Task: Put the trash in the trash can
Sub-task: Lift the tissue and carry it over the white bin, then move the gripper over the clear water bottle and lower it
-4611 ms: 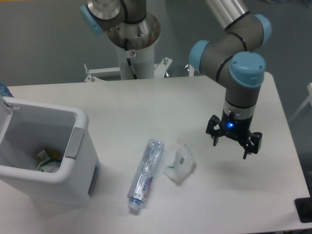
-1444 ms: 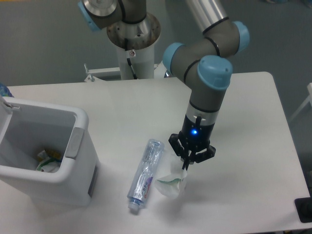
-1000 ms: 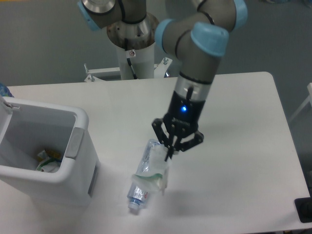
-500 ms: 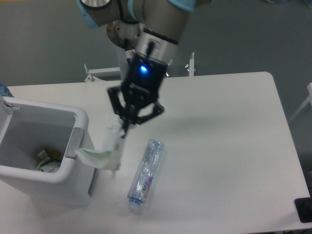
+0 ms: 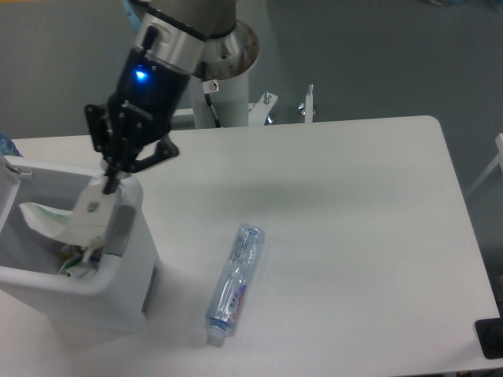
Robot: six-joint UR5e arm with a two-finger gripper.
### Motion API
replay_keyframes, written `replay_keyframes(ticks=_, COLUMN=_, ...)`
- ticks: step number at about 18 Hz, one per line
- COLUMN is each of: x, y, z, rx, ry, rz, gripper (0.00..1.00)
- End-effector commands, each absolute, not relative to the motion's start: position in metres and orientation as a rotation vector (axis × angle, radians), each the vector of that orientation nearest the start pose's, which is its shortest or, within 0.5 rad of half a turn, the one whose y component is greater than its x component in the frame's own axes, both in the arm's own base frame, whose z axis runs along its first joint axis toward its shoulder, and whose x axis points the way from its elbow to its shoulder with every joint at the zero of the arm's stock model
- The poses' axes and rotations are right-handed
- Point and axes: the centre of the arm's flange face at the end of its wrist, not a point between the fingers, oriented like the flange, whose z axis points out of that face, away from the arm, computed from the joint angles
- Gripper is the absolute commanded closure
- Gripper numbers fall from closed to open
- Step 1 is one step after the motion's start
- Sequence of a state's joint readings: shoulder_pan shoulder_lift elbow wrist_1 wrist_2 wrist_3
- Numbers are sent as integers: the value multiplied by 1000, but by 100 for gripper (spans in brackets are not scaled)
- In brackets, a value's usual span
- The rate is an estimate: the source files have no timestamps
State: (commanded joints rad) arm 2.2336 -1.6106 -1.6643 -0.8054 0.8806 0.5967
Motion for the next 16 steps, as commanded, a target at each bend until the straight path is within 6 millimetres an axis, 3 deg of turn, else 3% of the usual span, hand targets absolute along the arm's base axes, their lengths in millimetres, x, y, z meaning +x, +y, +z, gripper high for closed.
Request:
replay_keyframes(ticks=1, x=-172, y=540, z=531, rx=-2244, ry=187, rz=-223, gripper=0)
replay_keyframes(ticks=5, x=-173, y=542, z=529, rx=-2250, ry=171, rz=-234, gripper=0)
replay_keyframes(ticks=7, x=-185, y=547, z=526, rx=-2253, ry=156, rz=-228, gripper=0)
replay_keyframes(ticks=12, x=-282, y=555, z=512, rx=-2269, ry=-61, rz=-209, gripper=0)
replay_keyframes(ticks=16, x=-341, y=581, z=465, rx=-2353, ry=-190, rz=-176, gripper=0)
